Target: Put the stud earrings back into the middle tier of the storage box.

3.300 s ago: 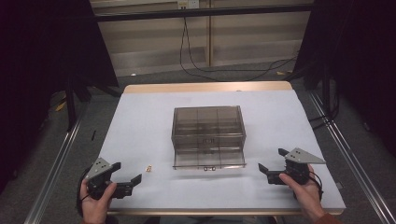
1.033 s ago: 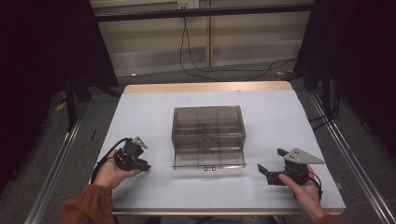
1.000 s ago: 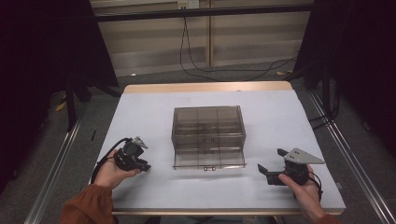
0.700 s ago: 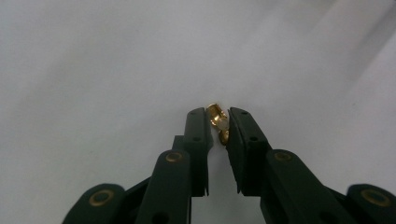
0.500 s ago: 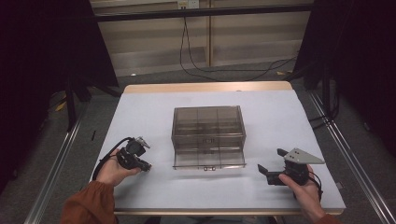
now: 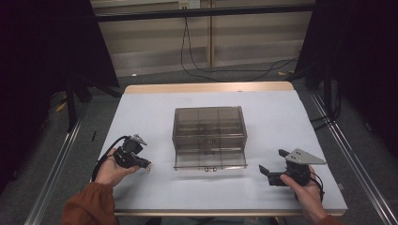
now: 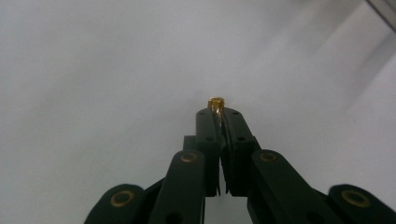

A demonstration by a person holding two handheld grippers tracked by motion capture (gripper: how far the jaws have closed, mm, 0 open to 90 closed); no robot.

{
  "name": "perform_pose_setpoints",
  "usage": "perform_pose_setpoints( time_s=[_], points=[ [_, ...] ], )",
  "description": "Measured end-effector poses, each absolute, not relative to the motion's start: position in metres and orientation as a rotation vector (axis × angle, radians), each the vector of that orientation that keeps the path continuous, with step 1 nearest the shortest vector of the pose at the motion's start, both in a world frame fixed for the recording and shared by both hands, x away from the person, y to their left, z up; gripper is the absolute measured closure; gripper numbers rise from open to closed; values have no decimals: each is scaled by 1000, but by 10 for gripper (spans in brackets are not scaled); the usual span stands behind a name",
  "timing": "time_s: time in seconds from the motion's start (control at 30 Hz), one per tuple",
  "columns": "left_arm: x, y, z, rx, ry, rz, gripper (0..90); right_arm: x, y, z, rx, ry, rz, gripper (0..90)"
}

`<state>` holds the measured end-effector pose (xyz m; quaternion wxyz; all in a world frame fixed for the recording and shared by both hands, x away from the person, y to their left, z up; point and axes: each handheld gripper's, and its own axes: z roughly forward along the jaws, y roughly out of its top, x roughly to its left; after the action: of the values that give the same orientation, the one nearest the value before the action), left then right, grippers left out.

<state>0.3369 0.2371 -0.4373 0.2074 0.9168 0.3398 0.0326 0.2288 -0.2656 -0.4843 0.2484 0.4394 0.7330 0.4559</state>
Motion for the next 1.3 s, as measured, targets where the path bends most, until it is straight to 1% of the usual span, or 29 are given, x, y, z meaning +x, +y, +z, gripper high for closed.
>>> perform_pose_setpoints(
  time_s=[0.07,0.13,0.17,0.23,0.33,0.4,0.83,1.03,1.3],
  points=[
    [334,241,-433,2493,940,102,868,229,-266,-484,1199,1998,1242,32],
    [333,242,-431,2485,927,104,869,229,-266,-484,1204,1994,1242,32],
    [329,242,-428,2437,933,107,870,229,-265,-484,1205,1995,1245,32],
    [328,242,-426,2430,917,114,870,229,-266,-484,1201,1993,1243,32],
    [321,241,-421,2365,894,113,871,229,-266,-484,1200,1994,1245,32],
    [319,240,-418,2351,884,131,873,229,-266,-484,1195,1997,1246,32],
    [308,223,-406,2272,817,135,875,229,-266,-484,1197,1994,1246,32],
    [307,215,-403,2248,797,116,874,229,-266,-484,1196,1996,1250,32],
    [309,190,-393,2244,727,117,874,229,-266,-484,1197,1995,1252,32]
  ],
)
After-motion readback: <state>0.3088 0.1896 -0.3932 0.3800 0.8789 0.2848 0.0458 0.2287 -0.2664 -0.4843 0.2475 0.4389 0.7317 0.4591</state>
